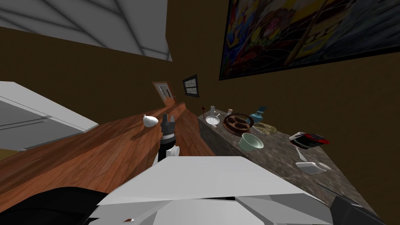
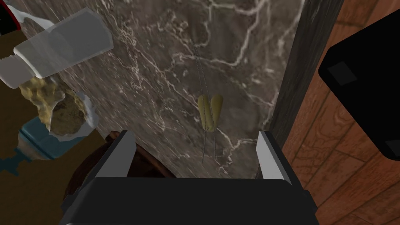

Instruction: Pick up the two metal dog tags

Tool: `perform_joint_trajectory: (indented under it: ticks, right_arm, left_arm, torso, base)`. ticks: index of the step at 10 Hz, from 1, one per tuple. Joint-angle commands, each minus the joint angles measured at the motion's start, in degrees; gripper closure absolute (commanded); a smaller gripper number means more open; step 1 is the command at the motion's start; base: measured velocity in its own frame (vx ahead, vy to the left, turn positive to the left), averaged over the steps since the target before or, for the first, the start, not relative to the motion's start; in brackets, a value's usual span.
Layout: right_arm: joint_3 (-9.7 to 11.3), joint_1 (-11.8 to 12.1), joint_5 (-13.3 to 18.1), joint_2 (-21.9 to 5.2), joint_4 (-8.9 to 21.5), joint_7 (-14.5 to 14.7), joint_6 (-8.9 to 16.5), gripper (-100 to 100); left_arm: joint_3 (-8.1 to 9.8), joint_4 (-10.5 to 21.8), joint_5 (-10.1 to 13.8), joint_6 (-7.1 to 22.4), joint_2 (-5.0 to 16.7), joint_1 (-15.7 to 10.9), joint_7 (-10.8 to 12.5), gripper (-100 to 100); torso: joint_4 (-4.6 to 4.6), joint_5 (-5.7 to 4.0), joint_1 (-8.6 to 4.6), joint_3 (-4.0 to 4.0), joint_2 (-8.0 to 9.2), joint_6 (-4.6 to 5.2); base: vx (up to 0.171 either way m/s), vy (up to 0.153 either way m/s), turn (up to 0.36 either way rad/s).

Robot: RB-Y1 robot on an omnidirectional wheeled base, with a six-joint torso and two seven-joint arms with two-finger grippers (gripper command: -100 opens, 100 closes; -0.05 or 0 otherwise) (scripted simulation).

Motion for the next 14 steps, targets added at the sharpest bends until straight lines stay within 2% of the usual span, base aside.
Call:
perform_joint_trajectory:
  ticks: [1, 2, 3, 5, 6, 7, 8, 10, 11, 12, 13, 14]
  right_arm:
    - [0.0, 0.0, 0.0, 0.0, 0.0, 0.0, 0.0, -100]
    - [0.2, 0.0, 0.0, -0.1, 0.0, 0.0, 0.1, 0]
    - [3.0, -2.8, 0.7, -2.1, 2.9, 0.1, -2.8, -100]
    - [3.8, -6.6, 0.7, -2.1, 5.4, 0.1, -3.0, -100]
    - [3.8, -8.0, 0.7, -2.1, 5.4, 0.1, -3.0, -100]
    - [6.6, -10.0, 1.3, -4.1, 8.2, 0.3, -6.0, -100]
    - [7.4, -12.1, 1.3, -4.1, 10.2, 0.3, -6.2, -100]
    - [7.4, -15.6, 1.3, -4.1, 10.8, 0.3, -6.2, -100]
    - [10.2, -17.4, 2.0, -6.1, 13.4, 0.5, -8.7, -100]
    - [11.0, -19.1, 2.0, -6.1, 14.8, 0.5, -9.3, -100]
    - [11.0, -20.9, 2.0, -6.1, 16.2, 0.5, -9.3, -100]
    - [11.0, -22.6, 2.0, -6.1, 16.2, 0.5, -9.3, -100]
  left_arm:
    - [0.0, 0.0, 0.0, 0.0, 0.0, 0.0, 0.0, 0]
    - [0.0, 0.0, 0.0, 0.0, 0.0, 0.0, 0.0, 0]
    - [0.0, 0.0, 0.0, 0.0, 0.0, 0.0, 0.0, 0]
    - [-0.01, 0.0, 0.0, 0.0, 0.0, 0.0, 0.0, 0]
    - [-0.01, 0.0, 0.0, 0.0, 0.0, 0.0, 0.0, 0]
    - [0.0, 0.0, 0.0, 0.0, 0.0, 0.0, 0.0, 0]
    - [0.01, 0.0, 0.0, 0.0, 0.0, 0.0, 0.0, 0]
    - [-0.01, 0.0, 0.0, 0.0, 0.0, 0.0, 0.0, 0]
    - [0.0, 0.0, 0.0, 0.0, 0.0, 0.0, 0.0, 0]
    - [0.0, 0.0, 0.0, 0.0, 0.0, 0.0, 0.0, 0]
    - [-0.01, 0.0, 0.0, 0.0, 0.0, 0.0, 0.0, 0]
    - [-0.01, 0.0, 0.0, 0.0, 0.0, 0.0, 0.0, 0]
  torso:
    - [0.0, 0.0, 0.0, 0.0, 0.0, 0.0]
    - [0.0, 0.02, 0.08, -0.01, -0.03, 0.01]
    - [-0.01, 0.04, 0.13, -0.03, -0.05, 0.01]
    - [-0.02, 0.09, 0.39, -0.06, -0.12, 0.01]
    - [-0.03, 0.08, 0.3, -0.07, -0.12, -0.02]
    - [-0.02, 0.06, 0.2, -0.07, -0.11, -0.01]
    - [-0.02, 0.05, 0.27, -0.06, -0.11, 0.11]
    - [-0.06, -0.19, 0.27, -0.1, -0.15, -0.06]
    - [-0.06, -0.2, 0.17, -0.1, -0.15, -0.04]
    - [-0.06, -0.2, 0.26, -0.1, -0.15, 0.06]
    - [-0.14, -0.47, 0.28, -0.12, -0.11, 0.09]
    - [-0.15, -0.7, 0.12, -0.14, -0.14, -0.03]
  base:
    - [-0.007, -0.016, 0.011]
    - [0.0, 0.0, 0.0]
    - [0.024, 0.044, -0.402]
    - [0.015, 0.053, -0.074]
    - [0.002, 0.005, 0.034]
    - [0.018, 0.028, -0.427]
    - [0.018, 0.062, -0.183]
    - [0.004, 0.022, 0.051]
    - [0.013, 0.038, -0.324]
    - [0.024, 0.049, -0.206]
    - [0.011, 0.026, -0.029]
    - [-0.005, 0.015, 0.019]
